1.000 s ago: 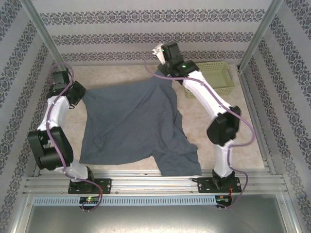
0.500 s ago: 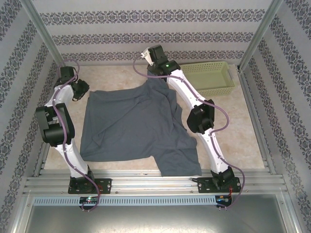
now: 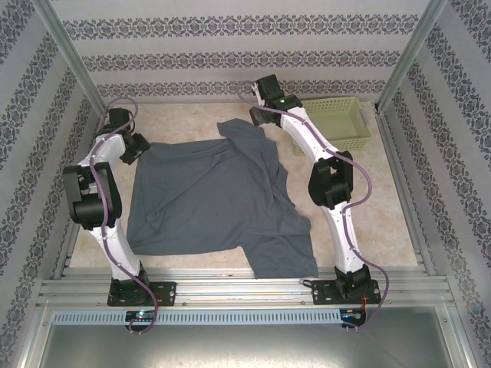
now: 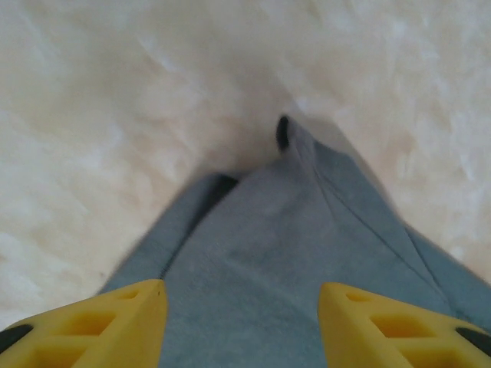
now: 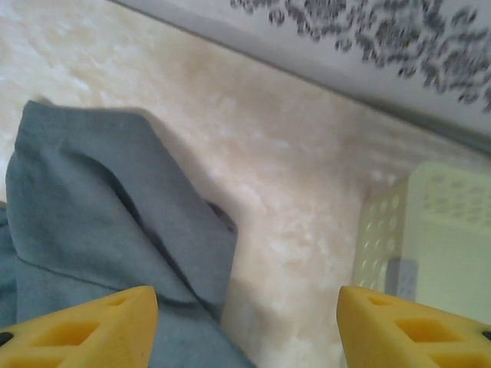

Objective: Fold the inside-out t-shirt

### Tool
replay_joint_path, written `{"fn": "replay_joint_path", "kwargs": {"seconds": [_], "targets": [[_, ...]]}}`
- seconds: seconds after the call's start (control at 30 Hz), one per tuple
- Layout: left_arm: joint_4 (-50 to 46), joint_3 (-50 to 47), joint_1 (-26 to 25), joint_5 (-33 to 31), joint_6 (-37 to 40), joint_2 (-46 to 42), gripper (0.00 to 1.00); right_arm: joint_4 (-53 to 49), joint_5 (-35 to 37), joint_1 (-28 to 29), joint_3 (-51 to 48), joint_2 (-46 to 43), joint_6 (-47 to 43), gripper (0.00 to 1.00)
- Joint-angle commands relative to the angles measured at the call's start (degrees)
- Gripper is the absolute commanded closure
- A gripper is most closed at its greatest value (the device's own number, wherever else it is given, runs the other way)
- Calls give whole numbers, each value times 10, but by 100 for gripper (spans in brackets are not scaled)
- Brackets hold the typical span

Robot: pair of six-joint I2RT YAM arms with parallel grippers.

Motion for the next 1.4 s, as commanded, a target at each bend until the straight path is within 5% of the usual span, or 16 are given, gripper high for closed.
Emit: {"fn": "replay_joint_path", "kwargs": {"seconds": [0.0, 0.53, 0.97, 1.03, 1.13, 1.37], "targets": [[4, 3, 5, -6, 42, 17, 44, -5, -30, 6, -33, -26, 62, 37], [9, 130, 5, 42, 121, 132, 51, 85, -37, -3, -220, -93, 85, 36], [-11, 173, 5, 58, 114, 153, 80, 109, -27, -8, -300, -133, 100, 36], [-23, 175, 5, 43, 112, 151, 79, 109, -27, -8, -307, -138, 101, 36], [-30, 156, 5, -16, 101, 134, 61, 114, -27, -8, -321, -147, 101, 36], [-24, 163, 5, 0, 79, 161, 52, 131, -34, -7, -364, -176, 109, 35]]}}
